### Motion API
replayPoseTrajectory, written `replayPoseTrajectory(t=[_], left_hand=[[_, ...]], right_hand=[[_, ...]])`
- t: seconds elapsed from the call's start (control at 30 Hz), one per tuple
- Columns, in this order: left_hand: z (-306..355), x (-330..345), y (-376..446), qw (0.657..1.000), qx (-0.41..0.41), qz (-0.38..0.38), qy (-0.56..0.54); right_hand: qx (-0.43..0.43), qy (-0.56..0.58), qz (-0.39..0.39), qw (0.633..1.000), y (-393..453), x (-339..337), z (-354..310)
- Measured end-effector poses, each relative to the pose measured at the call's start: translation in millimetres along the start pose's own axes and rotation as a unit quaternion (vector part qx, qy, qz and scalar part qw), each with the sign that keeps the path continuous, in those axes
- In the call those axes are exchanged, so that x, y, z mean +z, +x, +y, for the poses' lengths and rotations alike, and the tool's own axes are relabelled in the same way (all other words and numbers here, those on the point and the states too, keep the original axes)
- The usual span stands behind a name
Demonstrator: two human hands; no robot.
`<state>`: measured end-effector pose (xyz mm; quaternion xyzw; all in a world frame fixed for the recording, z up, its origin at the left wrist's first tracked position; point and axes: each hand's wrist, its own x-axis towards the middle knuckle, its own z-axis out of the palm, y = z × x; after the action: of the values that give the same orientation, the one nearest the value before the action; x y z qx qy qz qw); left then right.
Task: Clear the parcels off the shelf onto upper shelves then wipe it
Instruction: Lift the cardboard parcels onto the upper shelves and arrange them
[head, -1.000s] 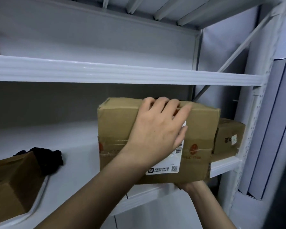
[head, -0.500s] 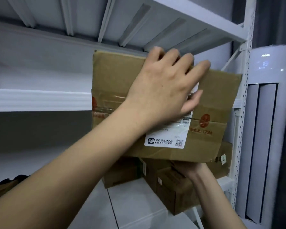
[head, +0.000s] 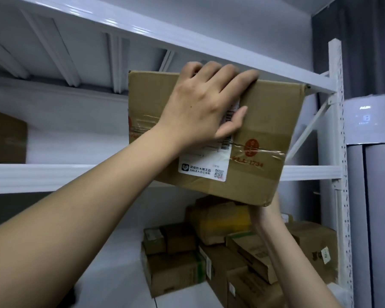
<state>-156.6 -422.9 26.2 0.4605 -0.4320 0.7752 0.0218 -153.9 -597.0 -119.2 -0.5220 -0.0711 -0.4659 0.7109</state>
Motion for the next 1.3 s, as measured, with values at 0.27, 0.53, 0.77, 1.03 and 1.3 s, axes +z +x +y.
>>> replayPoseTrajectory(t=[0.27, 0.53, 0.77, 1.03, 1.3], left_hand=[[-51.0, 13.3, -20.9, 0.999, -0.042, -0.024, 0.003], [-87.5, 18.8, -59.3, 0.985, -0.148, -0.080, -0.023], [-98.9, 14.0, -71.2, 0.856, -0.468, -0.108, -0.188], [-142.0, 1.8, -97.0, 0.798, -0.560, -0.152, -0.163], [-192.4, -16.3, -126.3, 0.820, -0.516, -0.227, -0.095]], right_hand=[[-0.076, -0.047, -0.050, 0.995, 19.1, 53.1, -1.4], [-0.172, -0.113, -0.127, 0.970, 28.1, 101.7, 3.4], [-0.242, -0.270, -0.183, 0.914, 17.5, 153.9, -3.5], [-0.166, -0.261, -0.274, 0.910, 27.5, 204.6, 18.7], [-0.183, -0.322, -0.286, 0.884, 41.1, 246.9, 33.7]])
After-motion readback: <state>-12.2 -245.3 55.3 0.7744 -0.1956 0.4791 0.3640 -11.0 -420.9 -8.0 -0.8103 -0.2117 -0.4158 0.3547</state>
